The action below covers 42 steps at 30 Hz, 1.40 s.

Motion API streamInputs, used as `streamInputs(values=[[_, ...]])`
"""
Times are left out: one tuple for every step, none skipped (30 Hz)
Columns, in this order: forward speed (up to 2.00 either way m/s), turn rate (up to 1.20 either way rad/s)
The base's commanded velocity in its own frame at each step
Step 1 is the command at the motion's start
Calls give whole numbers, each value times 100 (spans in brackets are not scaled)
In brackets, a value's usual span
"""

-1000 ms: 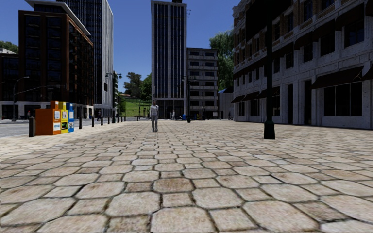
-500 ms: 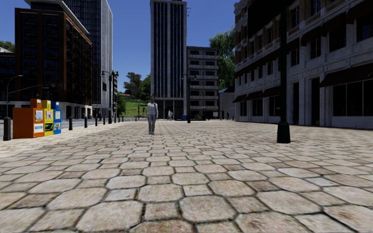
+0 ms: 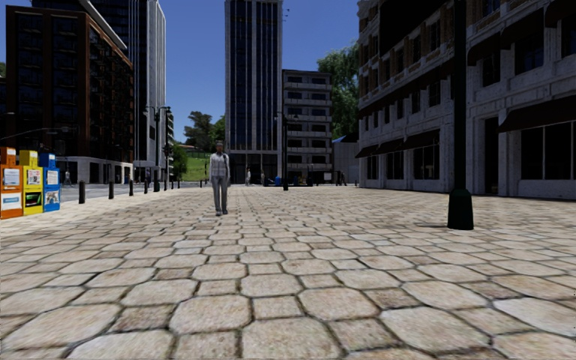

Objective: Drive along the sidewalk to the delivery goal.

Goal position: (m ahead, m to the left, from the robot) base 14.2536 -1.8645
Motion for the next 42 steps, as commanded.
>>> streamInputs(values=[[195, -20], [195, -21], [195, -26], [195, -33], [195, -33], [195, -34], [195, -35], [195, -35], [195, -35], [195, -35], [195, -35], [195, -35], [195, -35], [195, -35], [195, -35], [195, -35], [195, -35], [195, -35], [195, -35], [195, -35], [195, -24], [195, 0], [195, 0], [195, 0], [195, 0], [195, 0], [195, 0], [195, 0], [195, 0], [195, 0], [195, 0], [195, 0], [195, 0], [195, 0], [195, 0], [195, 0], [195, 0], [195, 0], [195, 0], [195, 0], [195, 0], [195, 0]])
